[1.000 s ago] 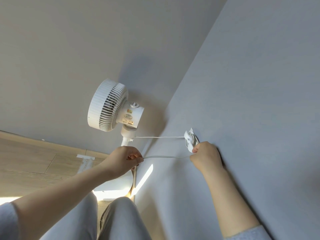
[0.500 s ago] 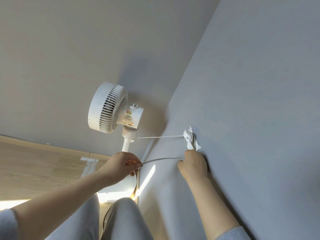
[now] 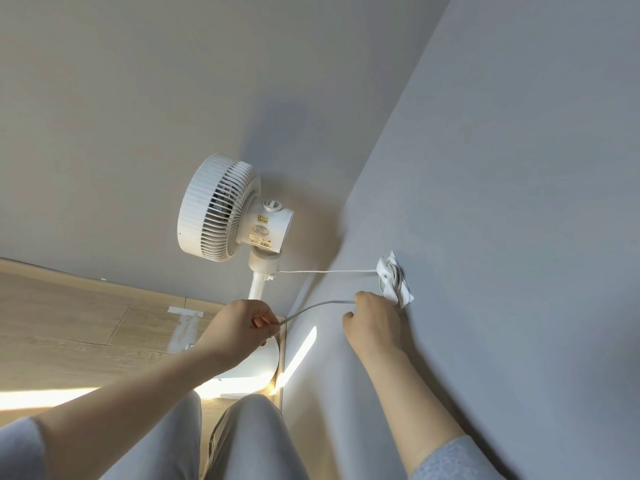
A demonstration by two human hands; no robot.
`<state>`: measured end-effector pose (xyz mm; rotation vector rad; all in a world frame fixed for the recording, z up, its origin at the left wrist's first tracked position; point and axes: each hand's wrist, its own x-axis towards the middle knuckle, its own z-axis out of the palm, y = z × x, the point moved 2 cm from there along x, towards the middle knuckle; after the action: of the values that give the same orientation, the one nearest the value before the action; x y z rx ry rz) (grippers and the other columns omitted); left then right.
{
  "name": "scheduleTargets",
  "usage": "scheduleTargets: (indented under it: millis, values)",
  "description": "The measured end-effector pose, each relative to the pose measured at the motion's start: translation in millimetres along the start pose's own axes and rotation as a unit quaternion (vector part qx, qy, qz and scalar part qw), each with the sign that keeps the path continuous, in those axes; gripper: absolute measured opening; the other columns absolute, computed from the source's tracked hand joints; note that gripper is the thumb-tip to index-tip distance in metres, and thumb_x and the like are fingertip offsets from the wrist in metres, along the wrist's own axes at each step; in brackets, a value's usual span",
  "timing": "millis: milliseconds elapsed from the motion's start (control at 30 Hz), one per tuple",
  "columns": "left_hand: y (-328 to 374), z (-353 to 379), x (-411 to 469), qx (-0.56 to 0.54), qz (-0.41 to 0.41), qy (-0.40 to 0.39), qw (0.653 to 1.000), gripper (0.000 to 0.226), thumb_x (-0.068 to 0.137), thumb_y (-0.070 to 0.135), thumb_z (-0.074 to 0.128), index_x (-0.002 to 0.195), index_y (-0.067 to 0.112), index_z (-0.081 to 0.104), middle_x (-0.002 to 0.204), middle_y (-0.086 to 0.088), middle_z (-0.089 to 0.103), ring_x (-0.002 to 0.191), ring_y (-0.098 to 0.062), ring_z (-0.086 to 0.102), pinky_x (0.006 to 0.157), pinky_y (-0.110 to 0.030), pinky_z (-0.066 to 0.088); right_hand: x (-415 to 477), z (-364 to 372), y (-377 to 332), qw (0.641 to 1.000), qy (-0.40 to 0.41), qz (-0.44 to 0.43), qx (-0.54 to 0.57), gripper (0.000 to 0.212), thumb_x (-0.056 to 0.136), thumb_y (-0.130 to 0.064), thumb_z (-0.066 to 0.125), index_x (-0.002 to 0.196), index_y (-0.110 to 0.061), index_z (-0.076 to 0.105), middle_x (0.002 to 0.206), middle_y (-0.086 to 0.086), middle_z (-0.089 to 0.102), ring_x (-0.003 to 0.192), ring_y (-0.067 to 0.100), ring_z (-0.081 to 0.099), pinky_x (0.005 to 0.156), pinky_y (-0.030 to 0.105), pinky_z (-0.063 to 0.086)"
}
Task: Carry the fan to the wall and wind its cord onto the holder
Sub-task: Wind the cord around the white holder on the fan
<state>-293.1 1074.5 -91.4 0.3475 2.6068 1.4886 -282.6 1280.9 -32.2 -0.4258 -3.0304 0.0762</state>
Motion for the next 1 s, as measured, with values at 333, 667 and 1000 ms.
scheduleTargets:
  millis: [333,667,1000]
  values:
    - [-19.3,8.5,23.9,-0.023,-0.011,-0.002,1.000,0.007,0.083,0.018,0.065,0.077,0.017,0.068,0.069,0.004,0.071,0.063,-0.009,0.067,0.062,-0.025,0.053,41.1,-0.9,-30.4,0.991,-0.045,-0.104,-0.073,0.023,0.080,-0.009,0.050,0.058,-0.015,0.053,0.057,0.003,0.049,0.061,0.030,0.049,0.042,0.022,0.019]
    - [-42.1,16.4,44.1,-0.058,-0.026,-0.088,0.994,0.019,0.091,0.016,0.053,0.085,0.009,0.069,0.072,-0.003,0.069,0.058,-0.005,0.061,0.062,-0.021,0.052,92.5,-12.2,-29.6,0.985,-0.056,-0.028,-0.160,0.018,0.087,-0.004,0.053,0.099,-0.009,0.066,0.105,0.010,0.069,0.099,0.031,0.064,0.069,0.027,0.040]
    - [-44.3,15.6,62.7,-0.066,-0.004,-0.063,0.996,0.012,0.090,0.020,0.057,0.083,0.021,0.067,0.072,0.013,0.064,0.067,0.016,0.055,0.059,0.002,0.036,125.7,-30.5,-31.6,0.975,-0.083,-0.021,-0.205,0.020,0.083,-0.004,0.056,0.099,-0.008,0.067,0.108,0.012,0.070,0.101,0.029,0.066,0.068,0.027,0.043]
